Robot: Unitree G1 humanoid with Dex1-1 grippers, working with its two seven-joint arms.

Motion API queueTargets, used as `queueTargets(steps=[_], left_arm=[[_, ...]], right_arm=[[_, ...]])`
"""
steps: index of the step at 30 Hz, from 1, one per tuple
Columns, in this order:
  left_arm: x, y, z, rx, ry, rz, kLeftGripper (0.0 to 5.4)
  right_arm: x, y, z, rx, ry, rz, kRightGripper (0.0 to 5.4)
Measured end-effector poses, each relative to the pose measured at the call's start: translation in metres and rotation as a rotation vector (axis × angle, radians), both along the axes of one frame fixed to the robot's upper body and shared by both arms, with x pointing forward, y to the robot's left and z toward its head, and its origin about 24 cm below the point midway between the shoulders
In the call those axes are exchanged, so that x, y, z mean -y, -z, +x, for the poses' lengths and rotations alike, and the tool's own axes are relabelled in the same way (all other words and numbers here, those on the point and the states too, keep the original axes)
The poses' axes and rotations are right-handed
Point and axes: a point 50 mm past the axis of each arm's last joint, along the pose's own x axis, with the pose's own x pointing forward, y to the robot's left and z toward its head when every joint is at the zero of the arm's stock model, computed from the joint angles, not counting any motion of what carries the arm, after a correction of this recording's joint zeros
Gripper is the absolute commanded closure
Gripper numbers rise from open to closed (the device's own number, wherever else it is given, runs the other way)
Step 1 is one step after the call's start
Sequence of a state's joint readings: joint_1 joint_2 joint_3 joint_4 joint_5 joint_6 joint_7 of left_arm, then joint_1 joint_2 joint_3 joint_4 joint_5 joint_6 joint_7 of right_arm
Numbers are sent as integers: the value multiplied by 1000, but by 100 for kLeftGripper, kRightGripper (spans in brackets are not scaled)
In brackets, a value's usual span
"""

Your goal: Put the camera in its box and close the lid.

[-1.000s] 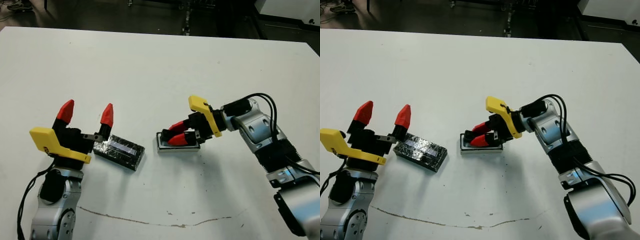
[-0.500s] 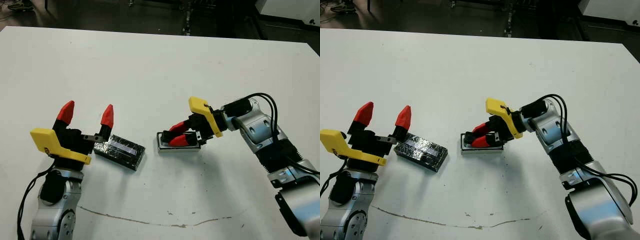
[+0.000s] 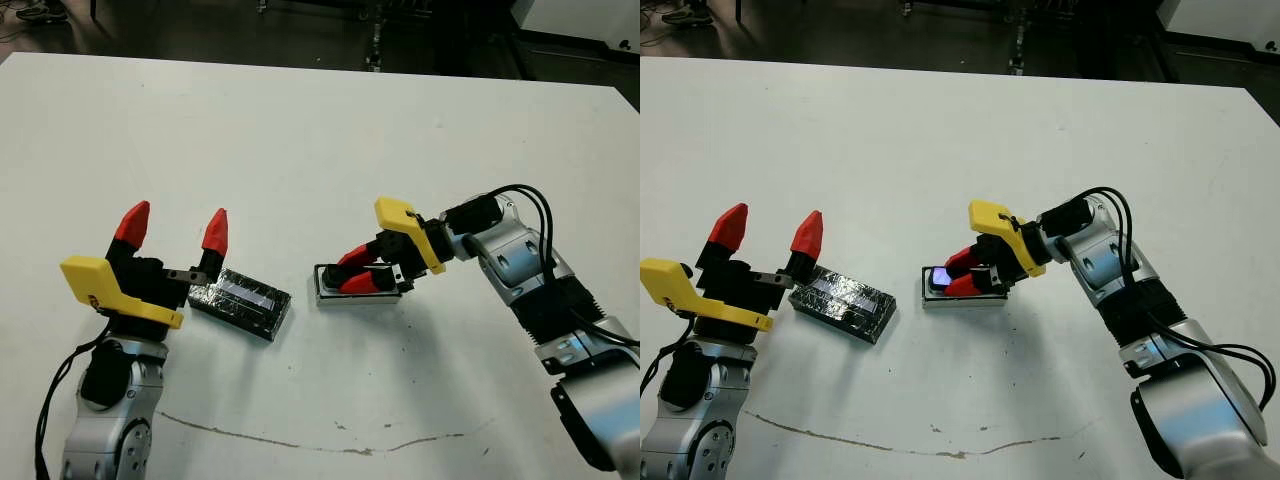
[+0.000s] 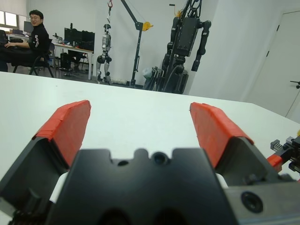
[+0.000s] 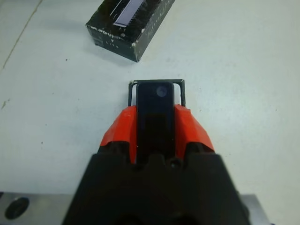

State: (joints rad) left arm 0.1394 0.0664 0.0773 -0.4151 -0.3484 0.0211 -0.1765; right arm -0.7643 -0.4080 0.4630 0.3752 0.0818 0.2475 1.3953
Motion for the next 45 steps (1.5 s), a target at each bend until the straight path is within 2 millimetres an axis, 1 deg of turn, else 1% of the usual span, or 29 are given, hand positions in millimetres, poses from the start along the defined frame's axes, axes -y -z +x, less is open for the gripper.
queueTargets(steps=[3,6,10,15,20,23,28,32,36,41,43,45], left_arm=[[0,0,0,0,0,0,0],[0,0,0,0,1,1,0],[0,0,0,0,1,-1,0],[0,0,0,0,4,-7,0],[0,0,0,0,4,-8,0],[0,0,0,0,5,-8,0],[0,0,0,-1,7,-9,0],[0,0,0,-2,7,-8,0],[0,0,-1,-3,9,-15,0],[0,1,-1,-3,10,-15,0],[0,1,-1,-4,9,-12,0],[0,1,0,-4,7,-8,0]], right_arm=[[-1,-1,0,10,-7,-16,368],[0,-2,0,2,5,-28,326],[8,-6,2,14,48,-69,268],[9,-7,3,22,82,-98,191],[11,-10,4,32,87,-114,125],[12,-12,4,29,71,-115,77],[15,-6,1,-3,45,-117,1],[20,-12,2,-1,53,-89,1],[32,-32,4,30,107,-26,1],[47,-59,2,103,206,108,1],[54,-65,-1,114,262,186,1],[63,-67,-6,113,324,273,1]])
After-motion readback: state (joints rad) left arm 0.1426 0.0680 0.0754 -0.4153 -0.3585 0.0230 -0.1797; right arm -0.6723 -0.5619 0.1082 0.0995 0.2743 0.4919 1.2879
